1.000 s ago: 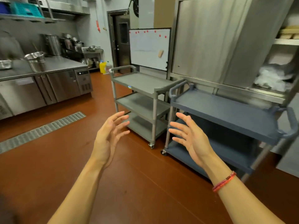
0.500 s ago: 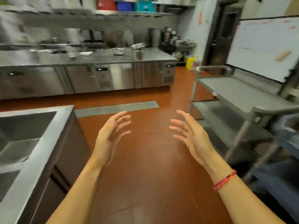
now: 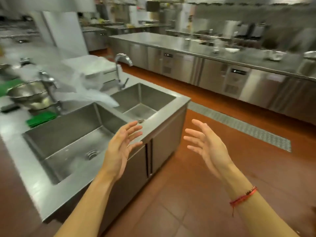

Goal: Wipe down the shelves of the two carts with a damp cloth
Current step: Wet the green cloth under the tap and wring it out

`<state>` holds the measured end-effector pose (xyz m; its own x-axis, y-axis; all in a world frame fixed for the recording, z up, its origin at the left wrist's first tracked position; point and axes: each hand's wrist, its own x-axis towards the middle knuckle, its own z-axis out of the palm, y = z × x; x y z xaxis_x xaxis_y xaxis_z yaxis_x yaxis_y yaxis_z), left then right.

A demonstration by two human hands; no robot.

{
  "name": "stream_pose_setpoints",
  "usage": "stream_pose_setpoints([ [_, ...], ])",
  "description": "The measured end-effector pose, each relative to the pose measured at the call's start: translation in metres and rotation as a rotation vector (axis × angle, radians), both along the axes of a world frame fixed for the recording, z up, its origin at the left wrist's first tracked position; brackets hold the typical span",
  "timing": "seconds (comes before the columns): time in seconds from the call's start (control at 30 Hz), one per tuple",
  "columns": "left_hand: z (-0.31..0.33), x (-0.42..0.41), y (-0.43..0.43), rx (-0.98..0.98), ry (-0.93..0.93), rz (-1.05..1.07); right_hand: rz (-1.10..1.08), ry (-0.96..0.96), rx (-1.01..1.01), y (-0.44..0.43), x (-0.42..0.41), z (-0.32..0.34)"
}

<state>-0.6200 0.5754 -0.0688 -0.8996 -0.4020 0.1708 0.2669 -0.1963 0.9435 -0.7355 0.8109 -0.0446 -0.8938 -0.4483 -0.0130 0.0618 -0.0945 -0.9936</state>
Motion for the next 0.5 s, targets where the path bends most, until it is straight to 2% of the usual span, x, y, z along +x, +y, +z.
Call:
stream_pose_setpoints([
  [0.2,-0.012,0.024,-0.084,0.049,0.022,0.255,0.216,-0.018,0.011,-0.114,-0.022,-0.014],
  [0.5,-0.021,0.039,-0.180,0.035,0.002,0.454,0.422,-0.009,0.072,-0.252,-0.044,-0.017],
])
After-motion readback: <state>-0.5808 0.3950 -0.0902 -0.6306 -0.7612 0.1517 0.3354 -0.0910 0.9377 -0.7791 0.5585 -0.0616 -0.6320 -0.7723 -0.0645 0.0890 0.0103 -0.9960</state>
